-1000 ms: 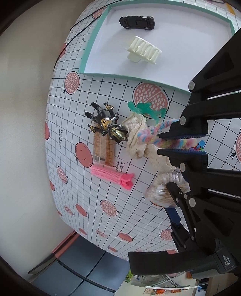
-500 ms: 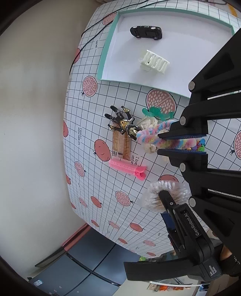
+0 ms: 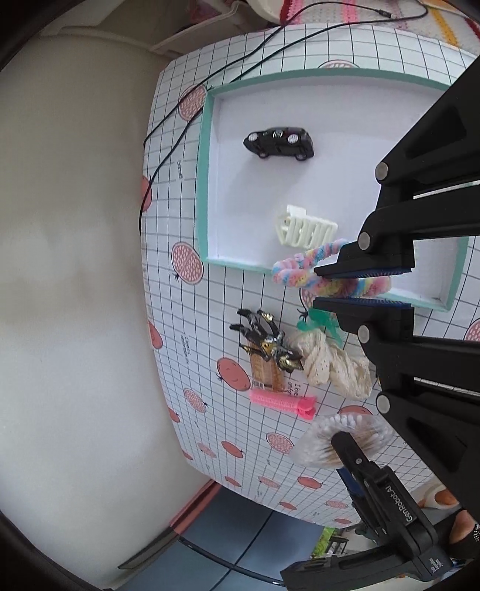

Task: Organize objects
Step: 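Carry the swab bag and braided ring with both tools into the tray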

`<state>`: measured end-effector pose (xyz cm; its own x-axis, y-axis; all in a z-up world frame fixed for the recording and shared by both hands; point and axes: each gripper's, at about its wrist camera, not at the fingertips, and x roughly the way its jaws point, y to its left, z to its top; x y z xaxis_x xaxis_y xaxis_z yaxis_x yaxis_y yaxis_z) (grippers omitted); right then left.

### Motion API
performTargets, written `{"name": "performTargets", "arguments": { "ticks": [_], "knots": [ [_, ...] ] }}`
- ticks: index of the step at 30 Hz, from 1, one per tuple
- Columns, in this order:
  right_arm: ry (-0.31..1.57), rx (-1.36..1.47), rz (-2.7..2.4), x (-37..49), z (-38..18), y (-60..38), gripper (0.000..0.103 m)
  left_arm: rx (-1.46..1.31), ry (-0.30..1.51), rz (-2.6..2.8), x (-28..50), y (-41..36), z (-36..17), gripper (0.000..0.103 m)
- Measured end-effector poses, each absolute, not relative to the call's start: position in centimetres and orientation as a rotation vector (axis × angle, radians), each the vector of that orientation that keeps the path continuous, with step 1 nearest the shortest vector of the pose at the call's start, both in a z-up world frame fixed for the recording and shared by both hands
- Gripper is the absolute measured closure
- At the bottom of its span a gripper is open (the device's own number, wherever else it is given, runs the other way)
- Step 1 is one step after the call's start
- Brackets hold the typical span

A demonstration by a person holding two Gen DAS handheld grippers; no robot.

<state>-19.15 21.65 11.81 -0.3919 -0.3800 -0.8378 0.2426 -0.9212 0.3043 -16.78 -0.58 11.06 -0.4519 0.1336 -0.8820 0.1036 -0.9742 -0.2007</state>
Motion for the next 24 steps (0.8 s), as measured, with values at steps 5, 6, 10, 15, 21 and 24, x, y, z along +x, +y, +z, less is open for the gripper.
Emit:
{"name": "performTargets", "arguments": {
  "ticks": [5,6,10,15,21,24],
  "knots": [
    [-0.256,1.479,-2.382,-19.6,11.5,25.3,0.093,-1.630,-0.308,2.589,-17.2,2.6,10.8,0.053],
    [-0.259,1.482,-2.398,-19.6,11.5,25.9,0.093,-1.629,-0.308,2.574,-17.2,3.2,10.7,0.053],
    [-0.269,1.497,-2.450,-19.7,11.3,28.1,0.093,-1.621,-0.304,2.528,-17.4,5.8,10.5,0.053],
    [-0.278,1.524,-2.492,-19.9,10.7,30.2,0.093,-1.594,-0.269,2.475,-17.5,9.3,10.1,0.053],
    [-0.300,1.542,-2.537,-20.2,10.4,32.4,0.093,-1.590,-0.181,2.399,-17.4,13.8,9.0,0.053],
    [-0.303,1.554,-2.557,-20.3,10.2,33.1,0.093,-1.598,-0.156,2.366,-17.5,15.5,8.1,0.053]
  ]
}}
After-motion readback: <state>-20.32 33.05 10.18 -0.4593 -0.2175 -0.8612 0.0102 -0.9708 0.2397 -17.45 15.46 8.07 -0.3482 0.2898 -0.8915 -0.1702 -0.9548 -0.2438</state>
